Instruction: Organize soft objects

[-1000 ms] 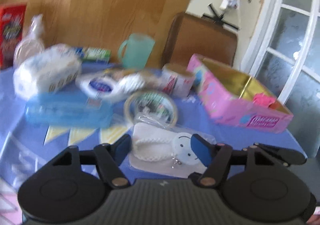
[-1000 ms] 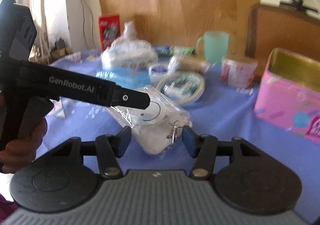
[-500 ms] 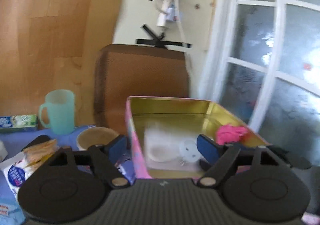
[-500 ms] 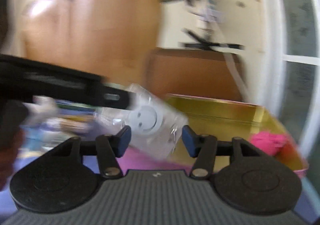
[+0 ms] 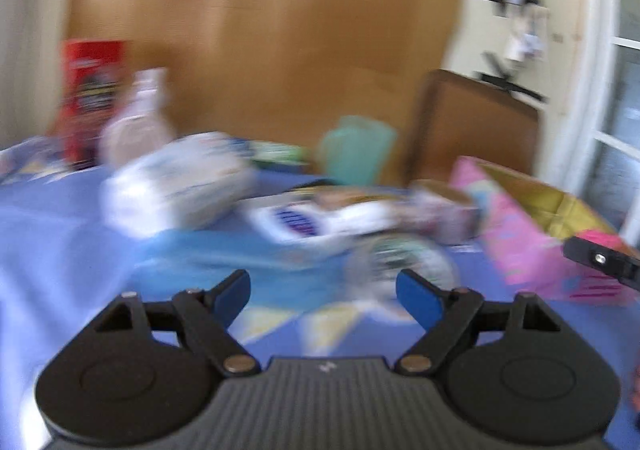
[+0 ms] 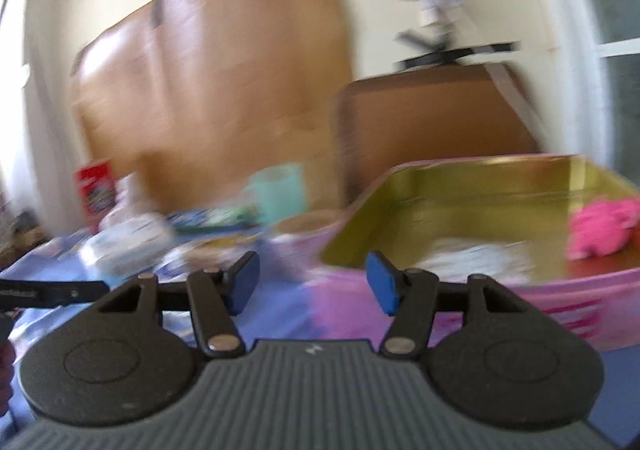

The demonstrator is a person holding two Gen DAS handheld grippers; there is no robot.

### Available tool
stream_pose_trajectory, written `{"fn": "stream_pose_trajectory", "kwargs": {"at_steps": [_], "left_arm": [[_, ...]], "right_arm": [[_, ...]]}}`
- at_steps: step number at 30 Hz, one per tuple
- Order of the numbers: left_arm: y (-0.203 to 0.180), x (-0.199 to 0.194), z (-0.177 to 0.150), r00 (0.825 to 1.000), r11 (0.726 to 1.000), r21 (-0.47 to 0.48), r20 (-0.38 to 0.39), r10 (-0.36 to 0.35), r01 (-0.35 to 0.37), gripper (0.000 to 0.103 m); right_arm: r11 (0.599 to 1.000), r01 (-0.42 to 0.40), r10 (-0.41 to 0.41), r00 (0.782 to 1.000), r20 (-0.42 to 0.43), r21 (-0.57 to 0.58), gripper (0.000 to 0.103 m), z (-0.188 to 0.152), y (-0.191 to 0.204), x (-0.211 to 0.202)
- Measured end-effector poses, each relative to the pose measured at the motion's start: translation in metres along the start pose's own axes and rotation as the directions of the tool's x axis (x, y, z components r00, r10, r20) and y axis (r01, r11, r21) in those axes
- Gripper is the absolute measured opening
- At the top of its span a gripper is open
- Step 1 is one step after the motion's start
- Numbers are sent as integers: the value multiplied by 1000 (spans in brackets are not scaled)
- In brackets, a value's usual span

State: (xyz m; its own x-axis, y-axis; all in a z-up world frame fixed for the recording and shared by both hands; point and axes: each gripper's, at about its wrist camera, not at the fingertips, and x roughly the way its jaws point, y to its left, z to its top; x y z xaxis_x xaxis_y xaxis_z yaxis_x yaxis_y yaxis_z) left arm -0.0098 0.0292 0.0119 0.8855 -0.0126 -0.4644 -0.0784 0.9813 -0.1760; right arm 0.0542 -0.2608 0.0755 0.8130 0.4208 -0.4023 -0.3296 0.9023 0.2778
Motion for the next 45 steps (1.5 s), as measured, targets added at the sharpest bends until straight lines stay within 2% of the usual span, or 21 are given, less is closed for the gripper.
{"fn": "stream_pose_trajectory", "kwargs": {"at_steps": [3, 6, 9, 10, 12, 13, 14, 15, 20, 23, 27, 29, 30, 31, 33, 35, 36, 38, 39, 42, 45], "left_arm": [[28, -5, -6, 996, 996, -39, -3, 86, -86, 83], [51, -3, -9, 999, 990, -128, -17, 52, -54, 83], [58, -1, -9, 1000, 985, -171, -26, 9, -13, 83], [59, -2, -10, 1000, 985, -174, -21, -1, -3, 83], [60, -4, -11, 1000, 985, -171, -8, -16, 15, 83], [60, -6, -12, 1000, 986, -166, 2, -22, 22, 83], [59, -7, -12, 1000, 986, -162, 10, -25, 27, 83], [58, -8, -13, 999, 987, -158, 17, -28, 30, 83], [57, -10, -12, 999, 987, -153, 28, -45, 49, 83], [46, -13, -10, 998, 991, -116, 22, -64, 66, 78], [5, -8, -6, 985, 986, -18, -56, -164, 163, 76], [-16, -2, -6, 972, 978, 20, -110, -206, 209, 72], [-26, 2, -5, 966, 973, 38, -135, -220, 227, 71], [-35, 6, -4, 961, 970, 56, -159, -227, 238, 69], [-51, 17, -1, 948, 962, 82, -212, -237, 259, 62], [-58, 29, 0, 932, 959, 67, -262, -250, 276, 55], [-61, 36, 1, 926, 959, 58, -282, -250, 276, 53], [-68, 47, -1, 919, 961, 59, -312, -241, 272, 40], [-71, 49, -2, 920, 960, 69, -310, -239, 273, 40], [-78, 50, -6, 918, 953, 103, -317, -240, 285, 23], [-78, 45, -8, 927, 958, 96, -297, -230, 269, 23]], "right_arm": [[996, -85, 82, 993, -81, -32, 61, -4, 29, 18], [992, -122, 113, 981, -156, -45, 61, -4, 49, 42], [995, -97, 88, 975, -205, -33, 58, -4, 54, 70], [997, -78, 71, 972, -222, -20, 47, -4, 52, 80], [999, -42, 45, 963, -267, 18, 34, -6, 48, 94], [998, -36, 50, 956, -288, 54, 21, -7, 44, 100], [996, -40, 63, 952, -301, 84, 14, -10, 41, 101], [994, -37, 69, 946, -317, 105, 14, -10, 39, 103], [988, -60, 101, 948, -301, 141, 13, -13, 40, 62], [994, -60, 84, 952, -293, 90, 13, -18, 46, 29], [998, -52, 62, 962, -264, 45, 17, -34, 43, -9], [996, -73, 83, 961, -264, 47, 31, -40, 38, -17], [995, -84, 93, 959, -266, 45, 43, -42, 37, -18], [995, -89, 95, 960, -262, 33, 46, -44, 37, -20], [994, -105, 99, 960, -261, -11, 48, -45, 40, -21], [990, -130, 110, 958, -266, -62, 50, -46, 46, -20], [985, -148, 119, 955, -270, -90, 53, -46, 50, -20], [969, -179, 126, 951, -282, -170, 64, -47, 59, -18], [961, -181, 118, 952, -283, -207, 70, -49, 63, -17], [937, -198, 104, 945, -310, -289, 72, -53, 72, -6], [947, -211, 123, 934, -335, -243, 73, -52, 69, 5]]}}
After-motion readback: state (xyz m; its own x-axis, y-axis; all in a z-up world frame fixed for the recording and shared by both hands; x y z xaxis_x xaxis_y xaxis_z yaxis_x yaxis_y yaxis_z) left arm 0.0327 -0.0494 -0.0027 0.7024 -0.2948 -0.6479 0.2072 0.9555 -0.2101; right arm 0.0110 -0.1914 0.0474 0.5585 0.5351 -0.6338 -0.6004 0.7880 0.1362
